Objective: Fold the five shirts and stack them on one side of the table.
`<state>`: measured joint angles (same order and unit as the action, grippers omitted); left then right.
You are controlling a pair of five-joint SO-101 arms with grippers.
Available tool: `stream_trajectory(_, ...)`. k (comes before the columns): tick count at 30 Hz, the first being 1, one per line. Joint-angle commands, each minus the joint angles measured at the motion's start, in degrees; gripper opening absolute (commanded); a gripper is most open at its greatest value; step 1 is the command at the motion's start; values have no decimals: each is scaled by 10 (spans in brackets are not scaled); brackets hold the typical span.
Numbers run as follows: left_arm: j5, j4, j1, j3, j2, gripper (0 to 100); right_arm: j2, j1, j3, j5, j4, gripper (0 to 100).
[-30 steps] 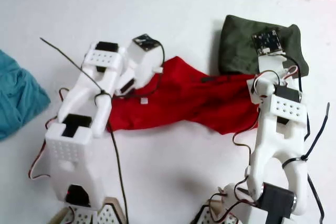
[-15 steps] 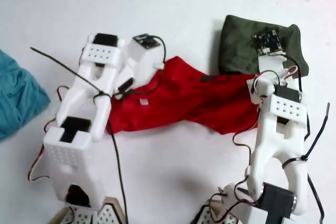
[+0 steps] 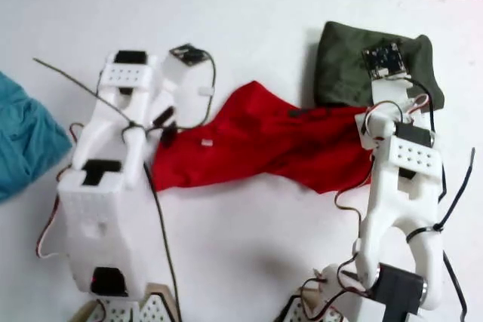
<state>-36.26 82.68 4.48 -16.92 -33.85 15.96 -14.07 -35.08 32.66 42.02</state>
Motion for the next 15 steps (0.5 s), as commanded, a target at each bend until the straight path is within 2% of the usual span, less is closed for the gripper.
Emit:
stream_trajectory(1,8,6,1,-63,-28,181,-1,6,25,-3,-1,18)
stream_trajectory(9,10,52,-3,-144,-117,182,-1,6,25,-3,-1,18)
stream_trajectory(15,10,69,-39,-172,-164,181,-1,6,25,-3,-1,18)
